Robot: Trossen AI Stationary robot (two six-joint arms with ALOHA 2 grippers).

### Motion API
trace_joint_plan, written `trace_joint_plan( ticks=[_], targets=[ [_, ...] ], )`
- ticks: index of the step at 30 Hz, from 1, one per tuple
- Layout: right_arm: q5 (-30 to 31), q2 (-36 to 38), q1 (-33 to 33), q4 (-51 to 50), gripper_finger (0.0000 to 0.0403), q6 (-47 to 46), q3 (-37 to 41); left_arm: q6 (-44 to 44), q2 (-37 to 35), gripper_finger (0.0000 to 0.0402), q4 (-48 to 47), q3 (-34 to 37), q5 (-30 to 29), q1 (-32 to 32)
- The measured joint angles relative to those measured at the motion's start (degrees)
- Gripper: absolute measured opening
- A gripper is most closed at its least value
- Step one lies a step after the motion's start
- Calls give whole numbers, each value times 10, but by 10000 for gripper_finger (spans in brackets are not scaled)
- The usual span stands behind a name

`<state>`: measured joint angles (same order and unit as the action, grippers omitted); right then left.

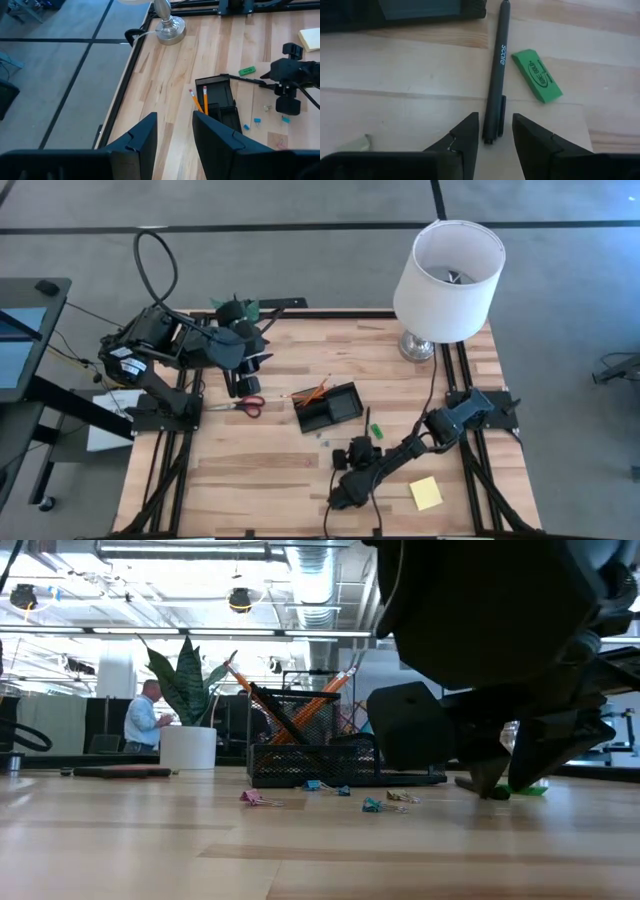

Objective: Pick and place office supplies into organizer
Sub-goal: Put the black pen into the black desk organizer

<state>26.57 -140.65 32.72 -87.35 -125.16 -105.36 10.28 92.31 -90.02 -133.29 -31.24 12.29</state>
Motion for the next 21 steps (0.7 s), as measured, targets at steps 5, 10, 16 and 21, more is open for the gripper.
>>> trace_joint_plan(
  ticks=[5,10,16,21],
  targets=[
    [1,3,-5,25,117,-2,23,0,0,122,0,0,0,0],
    [5,6,-6,57,117,-13,43,0,0,122,0,0,4,0],
    [-6,6,-4,62,117,-39,44,1,0,122,0,0,10,0],
    [-6,6,-1,64,105,-37,45,1,0,122,0,0,11,0]
  ],
)
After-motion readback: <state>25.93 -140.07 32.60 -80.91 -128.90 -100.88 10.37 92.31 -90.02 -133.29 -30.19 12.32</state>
